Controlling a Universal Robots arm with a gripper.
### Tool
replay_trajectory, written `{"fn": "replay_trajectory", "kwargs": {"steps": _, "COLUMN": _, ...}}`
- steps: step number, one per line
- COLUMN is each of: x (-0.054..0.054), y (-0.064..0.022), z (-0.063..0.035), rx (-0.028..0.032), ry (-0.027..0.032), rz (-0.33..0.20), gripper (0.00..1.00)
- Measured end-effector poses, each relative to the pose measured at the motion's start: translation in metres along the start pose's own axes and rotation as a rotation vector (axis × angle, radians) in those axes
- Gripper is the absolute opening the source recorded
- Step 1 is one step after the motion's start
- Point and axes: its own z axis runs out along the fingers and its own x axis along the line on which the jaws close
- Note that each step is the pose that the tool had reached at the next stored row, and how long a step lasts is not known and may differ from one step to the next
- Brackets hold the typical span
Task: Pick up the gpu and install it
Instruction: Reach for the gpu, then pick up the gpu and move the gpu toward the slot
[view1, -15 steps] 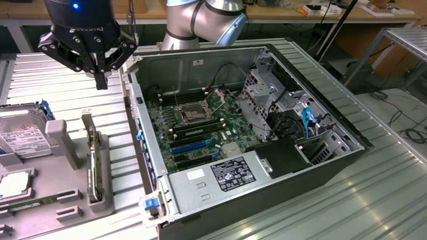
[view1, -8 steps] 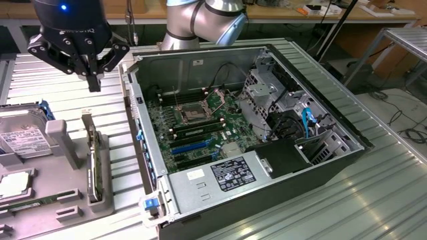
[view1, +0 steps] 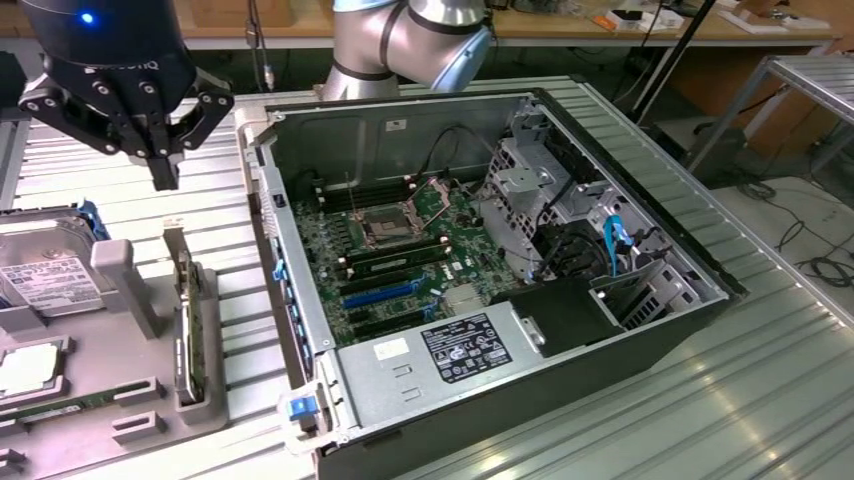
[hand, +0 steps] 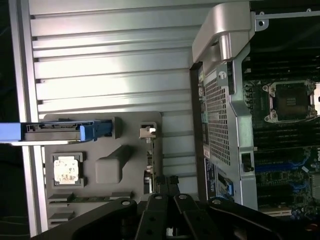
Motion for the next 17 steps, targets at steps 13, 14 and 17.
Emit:
{"fn": "replay_trajectory", "kwargs": {"steps": 13, "x": 0.024, "y": -0.0040, "z": -0.0007, "rx": 0.0001, "ry": 0.0000, "rz": 0.000, "gripper": 0.11}}
{"fn": "replay_trajectory", "kwargs": {"steps": 14, "x": 0.024, "y": -0.0040, "z": -0.0007, "rx": 0.0000, "ry": 0.0000, "rz": 0.000, "gripper": 0.11}}
{"fn": "replay_trajectory", "kwargs": {"steps": 17, "x": 0.024, "y": -0.0040, "z": -0.0006, "rx": 0.0000, "ry": -0.0001, "rz": 0.000, "gripper": 0.11}}
